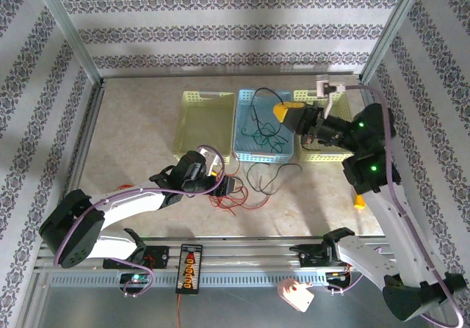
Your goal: Untangle the cables
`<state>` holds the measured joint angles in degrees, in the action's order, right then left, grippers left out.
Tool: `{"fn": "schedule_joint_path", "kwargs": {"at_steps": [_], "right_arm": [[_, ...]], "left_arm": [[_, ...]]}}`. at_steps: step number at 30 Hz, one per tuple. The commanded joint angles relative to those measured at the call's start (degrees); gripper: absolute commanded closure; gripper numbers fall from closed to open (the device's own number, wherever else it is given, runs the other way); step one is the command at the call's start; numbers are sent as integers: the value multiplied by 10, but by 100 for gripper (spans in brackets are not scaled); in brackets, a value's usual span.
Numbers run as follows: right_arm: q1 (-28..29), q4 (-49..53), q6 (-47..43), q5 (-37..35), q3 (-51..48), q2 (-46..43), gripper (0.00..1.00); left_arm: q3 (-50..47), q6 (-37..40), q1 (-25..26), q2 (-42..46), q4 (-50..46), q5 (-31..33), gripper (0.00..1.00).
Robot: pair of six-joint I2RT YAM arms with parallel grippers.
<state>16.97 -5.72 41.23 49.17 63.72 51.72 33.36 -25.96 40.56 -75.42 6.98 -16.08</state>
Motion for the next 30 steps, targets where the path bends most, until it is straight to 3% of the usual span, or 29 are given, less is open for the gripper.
{"fn": "schedule_joint_path", "kwargs": {"at_steps": [1,6,23,25,27,30], "right_arm": [[-6,-9,-63,-97,12,-21,99],[-28,42,-97,-293,-6,-8,99],[-137,70,-195,-483,-53,219,98],[-141,77,-185,-503,-63,239,87],[-142,85,-172,-512,-72,246,65],[-140,98,-161,-507,-90,229,54]], "left_arm": [[10,1,13,-5,25,2,15],[8,0,15,-2,24,5,15],[-11,-7,21,17,19,23,15],[-10,-6,21,18,17,23,15],[-8,-4,21,17,14,23,15],[-5,-2,21,15,9,25,15]]}}
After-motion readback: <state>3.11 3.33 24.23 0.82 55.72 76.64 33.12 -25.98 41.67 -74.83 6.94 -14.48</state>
